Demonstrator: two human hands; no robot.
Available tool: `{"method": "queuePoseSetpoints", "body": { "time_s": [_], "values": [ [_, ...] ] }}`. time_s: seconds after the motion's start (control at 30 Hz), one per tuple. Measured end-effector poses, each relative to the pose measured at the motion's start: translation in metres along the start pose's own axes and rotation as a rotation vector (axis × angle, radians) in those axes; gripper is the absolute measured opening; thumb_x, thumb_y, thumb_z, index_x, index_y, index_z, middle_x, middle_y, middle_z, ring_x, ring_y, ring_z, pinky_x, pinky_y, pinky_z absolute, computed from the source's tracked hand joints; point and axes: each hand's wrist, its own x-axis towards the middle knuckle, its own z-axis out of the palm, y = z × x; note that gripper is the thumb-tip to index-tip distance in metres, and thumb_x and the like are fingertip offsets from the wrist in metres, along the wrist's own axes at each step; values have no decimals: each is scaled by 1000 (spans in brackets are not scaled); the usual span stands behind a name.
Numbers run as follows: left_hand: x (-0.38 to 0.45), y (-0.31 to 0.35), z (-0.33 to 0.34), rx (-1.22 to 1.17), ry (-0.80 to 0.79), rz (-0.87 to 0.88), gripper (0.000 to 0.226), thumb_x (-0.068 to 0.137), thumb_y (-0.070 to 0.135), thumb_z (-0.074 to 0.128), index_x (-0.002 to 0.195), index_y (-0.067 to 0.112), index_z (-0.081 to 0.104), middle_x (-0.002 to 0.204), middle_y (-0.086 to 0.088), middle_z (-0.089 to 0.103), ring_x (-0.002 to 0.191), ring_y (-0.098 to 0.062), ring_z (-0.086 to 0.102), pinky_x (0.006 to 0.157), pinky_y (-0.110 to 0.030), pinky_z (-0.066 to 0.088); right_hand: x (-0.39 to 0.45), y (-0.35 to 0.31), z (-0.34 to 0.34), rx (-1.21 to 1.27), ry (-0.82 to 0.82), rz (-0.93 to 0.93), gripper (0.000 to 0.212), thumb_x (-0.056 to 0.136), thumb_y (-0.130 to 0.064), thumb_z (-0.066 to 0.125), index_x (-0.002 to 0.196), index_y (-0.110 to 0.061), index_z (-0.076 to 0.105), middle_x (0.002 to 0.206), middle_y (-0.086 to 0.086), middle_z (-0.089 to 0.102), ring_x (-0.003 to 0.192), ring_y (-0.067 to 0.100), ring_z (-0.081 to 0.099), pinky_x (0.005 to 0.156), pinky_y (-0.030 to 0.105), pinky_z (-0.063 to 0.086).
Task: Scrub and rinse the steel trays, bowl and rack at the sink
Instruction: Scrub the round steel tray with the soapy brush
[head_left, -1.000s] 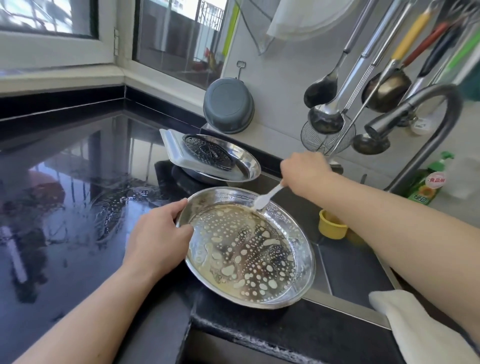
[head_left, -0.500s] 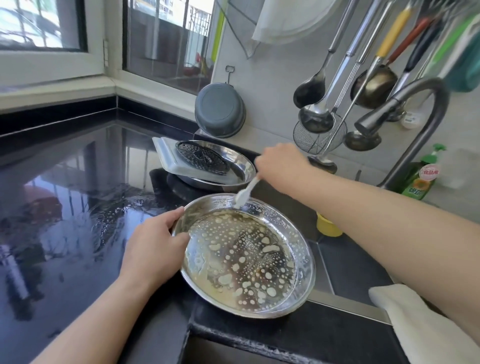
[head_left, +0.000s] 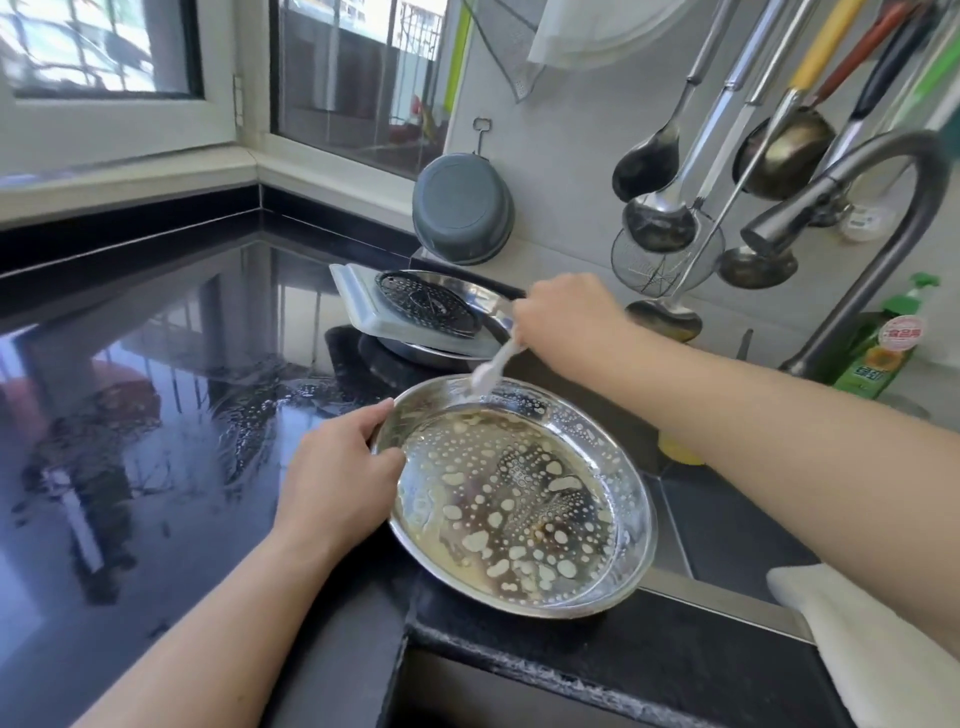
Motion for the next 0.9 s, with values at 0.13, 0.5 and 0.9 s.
{"method": "queuePoseSetpoints", "body": {
  "time_s": [0.13, 0.5, 0.9],
  "values": [
    [1, -1, 1, -16, 1, 6, 47, 82, 11, 59, 113, 43, 74, 98, 18, 77, 92, -10, 66, 82, -33, 55, -18, 23, 11, -20, -312, 125, 16, 99, -30, 63, 110, -19, 68, 99, 5, 65, 99, 30, 67, 67, 36, 40],
    [-2, 4, -3, -1, -40, 9, 66, 80, 13, 59, 106, 73, 52, 85, 31, 72, 90, -3, 66, 80, -32, 55, 16, -52, -46, 45, 108, -182, 21, 98, -11, 55, 115, -17, 66, 118, 6, 65, 110, 30, 62, 70, 36, 37],
    [7, -3, 1, -116, 79, -106, 28, 96, 26, 54, 118, 34, 70, 109, 22, 69, 111, -12, 62, 92, -33, 45, 11, 10, -13, 335, -553, 310, 38, 89, -44, 72, 107, -13, 63, 96, 7, 57, 90, 34, 59, 85, 41, 54]
  ]
}}
